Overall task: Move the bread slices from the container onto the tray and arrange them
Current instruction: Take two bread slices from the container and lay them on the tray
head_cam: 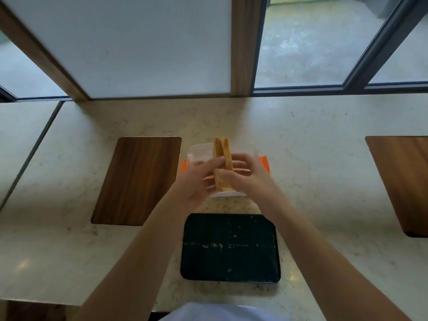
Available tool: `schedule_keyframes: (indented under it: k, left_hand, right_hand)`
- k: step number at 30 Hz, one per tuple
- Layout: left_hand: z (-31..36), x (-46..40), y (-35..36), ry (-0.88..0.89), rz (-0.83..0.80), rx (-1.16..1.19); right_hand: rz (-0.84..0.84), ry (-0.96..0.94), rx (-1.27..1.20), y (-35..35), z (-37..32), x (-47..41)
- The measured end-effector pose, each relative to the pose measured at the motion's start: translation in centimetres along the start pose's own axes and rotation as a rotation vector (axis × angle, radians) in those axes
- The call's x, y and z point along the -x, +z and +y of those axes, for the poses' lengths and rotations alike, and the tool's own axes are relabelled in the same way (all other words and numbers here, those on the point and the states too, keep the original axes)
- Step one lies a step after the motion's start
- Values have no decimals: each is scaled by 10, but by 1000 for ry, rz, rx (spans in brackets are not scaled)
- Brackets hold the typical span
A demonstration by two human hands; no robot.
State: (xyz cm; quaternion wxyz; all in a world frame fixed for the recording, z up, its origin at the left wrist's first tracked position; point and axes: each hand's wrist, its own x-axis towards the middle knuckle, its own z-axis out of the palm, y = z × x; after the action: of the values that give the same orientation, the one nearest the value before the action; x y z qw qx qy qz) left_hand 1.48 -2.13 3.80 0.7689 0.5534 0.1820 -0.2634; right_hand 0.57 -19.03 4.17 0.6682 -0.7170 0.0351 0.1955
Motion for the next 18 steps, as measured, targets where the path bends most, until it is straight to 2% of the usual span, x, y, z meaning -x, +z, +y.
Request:
schedule_keyframes:
  k: [2, 6, 9, 13, 18]
  left_hand:
    - [-15, 25, -8, 1, -72, 0]
    - [-64, 53, -32, -64, -25, 40]
    - [-105, 70, -52, -114, 148, 51]
    - [-148, 88, -87, -136, 417, 35]
    - [-170, 103, -111, -112, 480, -37]
  right_hand:
    - [-38, -18, 13, 2, 5, 30]
    - [-141, 98, -36, 10, 47, 74]
    - [-89, 231, 141, 18, 94, 87]
    - [-128, 427, 345, 20, 136, 82]
    - [-43, 440, 411, 27, 143, 53]
